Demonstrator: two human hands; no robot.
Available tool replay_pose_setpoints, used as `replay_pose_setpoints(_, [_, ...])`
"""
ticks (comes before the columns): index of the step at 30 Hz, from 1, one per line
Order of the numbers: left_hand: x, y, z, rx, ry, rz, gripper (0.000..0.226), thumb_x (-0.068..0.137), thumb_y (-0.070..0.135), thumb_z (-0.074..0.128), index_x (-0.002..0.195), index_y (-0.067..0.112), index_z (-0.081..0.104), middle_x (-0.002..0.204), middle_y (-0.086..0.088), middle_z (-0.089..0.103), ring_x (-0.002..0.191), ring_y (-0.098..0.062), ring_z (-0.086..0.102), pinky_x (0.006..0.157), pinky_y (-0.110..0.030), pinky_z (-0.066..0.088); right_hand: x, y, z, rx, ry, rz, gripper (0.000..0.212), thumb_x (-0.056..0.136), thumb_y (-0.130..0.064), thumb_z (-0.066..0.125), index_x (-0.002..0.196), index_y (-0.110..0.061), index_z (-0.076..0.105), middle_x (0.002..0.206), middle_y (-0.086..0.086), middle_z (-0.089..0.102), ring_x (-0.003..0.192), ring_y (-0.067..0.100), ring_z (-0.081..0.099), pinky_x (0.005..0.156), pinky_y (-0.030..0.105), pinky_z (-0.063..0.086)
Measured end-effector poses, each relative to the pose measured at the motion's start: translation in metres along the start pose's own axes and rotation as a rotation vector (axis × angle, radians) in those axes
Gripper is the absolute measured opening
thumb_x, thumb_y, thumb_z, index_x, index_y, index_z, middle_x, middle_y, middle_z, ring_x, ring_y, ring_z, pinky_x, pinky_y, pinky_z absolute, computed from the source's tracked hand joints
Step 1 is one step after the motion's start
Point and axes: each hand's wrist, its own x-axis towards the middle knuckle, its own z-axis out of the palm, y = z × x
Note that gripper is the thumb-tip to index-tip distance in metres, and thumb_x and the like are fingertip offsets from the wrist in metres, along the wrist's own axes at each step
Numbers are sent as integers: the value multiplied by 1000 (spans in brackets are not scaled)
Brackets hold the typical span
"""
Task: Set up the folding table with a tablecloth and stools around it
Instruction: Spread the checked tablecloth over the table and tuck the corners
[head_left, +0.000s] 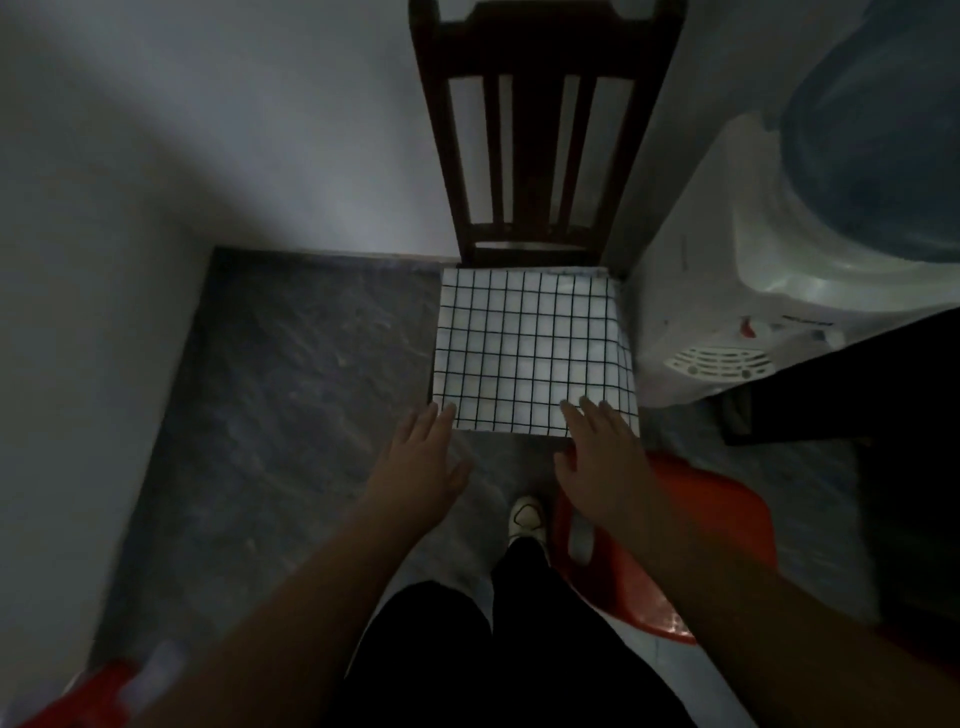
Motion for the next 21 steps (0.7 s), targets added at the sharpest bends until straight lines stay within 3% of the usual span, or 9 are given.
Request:
replay_pose_setpoints(6, [116, -31, 59, 88, -148, 77, 93, 93, 53, 57, 158, 24, -1, 167, -2, -4, 153, -24, -10, 124, -47, 12, 107, 32, 67, -113, -67, -8, 71, 97, -37, 50, 157, -19, 15, 164, 9, 17, 152, 30, 10, 122, 48, 16])
replay_pose_setpoints(13, [214, -81, 164, 325, -208, 181, 110, 88, 59, 58, 154, 22, -22, 162, -9, -26, 146, -28, -30, 121, -50, -11, 177, 62, 184, -318, -161, -131, 93, 93, -45, 56, 158, -18, -5, 166, 9, -8, 152, 31, -5, 122, 52, 8])
replay_pose_setpoints(18, [240, -111, 210, 375, -172, 279, 112, 84, 61, 62, 155, 29, -19, 162, -8, -26, 148, -29, -28, 119, -58, -8, 195, 82, 232, -419, -90, -119, 99, 89, -43, 60, 158, -17, -5, 165, 13, -9, 152, 36, -5, 118, 61, 10])
replay_pose_setpoints(21, [245, -124, 225, 422, -97, 299, 111, 82, 43, 70, 157, 29, -10, 165, -9, -14, 151, -31, -16, 119, -60, 1, 202, 94, 240, -432, -108, -74, 96, 89, -35, 52, 157, -19, -13, 165, 11, -17, 151, 36, -9, 117, 64, 7])
